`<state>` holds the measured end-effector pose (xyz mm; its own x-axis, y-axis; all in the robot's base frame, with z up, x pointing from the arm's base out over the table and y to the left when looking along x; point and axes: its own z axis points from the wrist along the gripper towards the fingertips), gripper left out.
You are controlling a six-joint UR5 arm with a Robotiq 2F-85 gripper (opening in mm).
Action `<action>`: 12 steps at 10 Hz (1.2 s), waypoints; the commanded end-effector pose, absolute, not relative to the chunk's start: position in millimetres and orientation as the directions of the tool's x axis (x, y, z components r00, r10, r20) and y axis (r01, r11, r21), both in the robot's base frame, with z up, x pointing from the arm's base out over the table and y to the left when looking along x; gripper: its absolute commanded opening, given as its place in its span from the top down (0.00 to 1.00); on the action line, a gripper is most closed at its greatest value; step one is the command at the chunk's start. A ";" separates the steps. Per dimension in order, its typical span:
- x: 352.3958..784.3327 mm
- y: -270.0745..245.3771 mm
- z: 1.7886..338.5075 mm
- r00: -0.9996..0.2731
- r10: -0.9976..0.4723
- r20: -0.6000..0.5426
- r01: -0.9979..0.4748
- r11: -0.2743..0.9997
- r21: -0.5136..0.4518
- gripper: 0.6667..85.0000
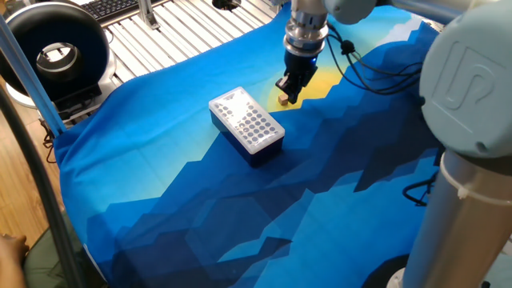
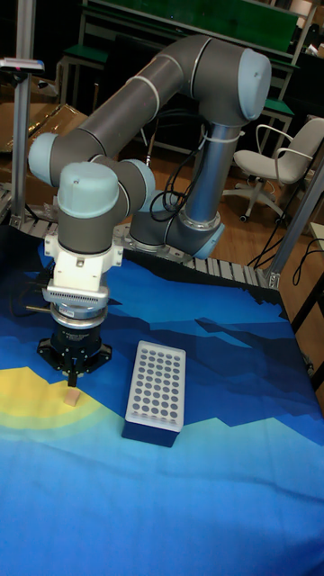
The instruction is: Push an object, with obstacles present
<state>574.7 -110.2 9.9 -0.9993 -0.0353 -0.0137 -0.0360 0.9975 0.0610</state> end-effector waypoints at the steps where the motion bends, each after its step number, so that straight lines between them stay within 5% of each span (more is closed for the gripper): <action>1: 590.7 -104.4 -8.1 -0.998 -0.045 -0.031 -0.047 0.997 0.059 1.00; 3: 601.4 -115.1 -5.4 -0.996 -0.075 -0.038 -0.075 0.997 -0.008 1.00; 12: 654.6 -92.7 14.9 -0.988 -0.138 -0.062 -0.136 0.990 -0.040 1.00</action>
<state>641.4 -95.4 13.3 -0.9910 -0.1247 -0.0493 -0.1229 0.9917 -0.0374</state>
